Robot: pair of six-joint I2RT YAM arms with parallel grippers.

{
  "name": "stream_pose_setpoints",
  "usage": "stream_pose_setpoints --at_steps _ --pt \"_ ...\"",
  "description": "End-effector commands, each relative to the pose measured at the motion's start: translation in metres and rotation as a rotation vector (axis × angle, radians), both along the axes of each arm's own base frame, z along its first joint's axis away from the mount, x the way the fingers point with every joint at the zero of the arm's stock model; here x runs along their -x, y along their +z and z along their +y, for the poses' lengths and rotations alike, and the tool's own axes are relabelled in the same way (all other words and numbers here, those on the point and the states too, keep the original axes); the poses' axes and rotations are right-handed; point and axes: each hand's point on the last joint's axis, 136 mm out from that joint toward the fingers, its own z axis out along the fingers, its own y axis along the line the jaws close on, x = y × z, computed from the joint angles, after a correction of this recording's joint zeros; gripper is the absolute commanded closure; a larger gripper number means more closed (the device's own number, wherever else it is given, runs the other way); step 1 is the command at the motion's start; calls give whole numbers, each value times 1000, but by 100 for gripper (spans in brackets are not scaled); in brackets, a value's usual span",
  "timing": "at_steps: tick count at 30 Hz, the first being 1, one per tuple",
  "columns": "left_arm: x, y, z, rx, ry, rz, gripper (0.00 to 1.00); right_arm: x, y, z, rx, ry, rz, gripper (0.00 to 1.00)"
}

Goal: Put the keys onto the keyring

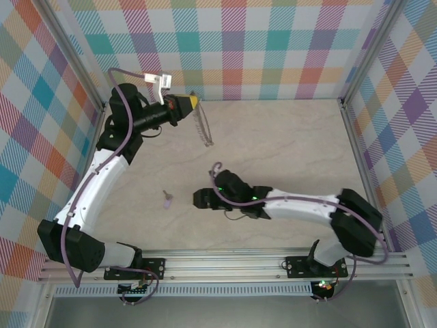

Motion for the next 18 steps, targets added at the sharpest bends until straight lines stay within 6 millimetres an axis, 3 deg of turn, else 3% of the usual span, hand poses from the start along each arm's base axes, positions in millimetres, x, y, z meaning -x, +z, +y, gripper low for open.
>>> stream_pose_setpoints --at_steps 1,9,18 --pt "6 23 16 -1 19 -77 100 -6 -19 22 111 26 -19 38" --pt "-14 16 53 5 110 -53 100 -21 -63 73 249 80 5 38" --pt "-32 8 70 32 143 -24 100 -32 -92 100 322 114 31 42"
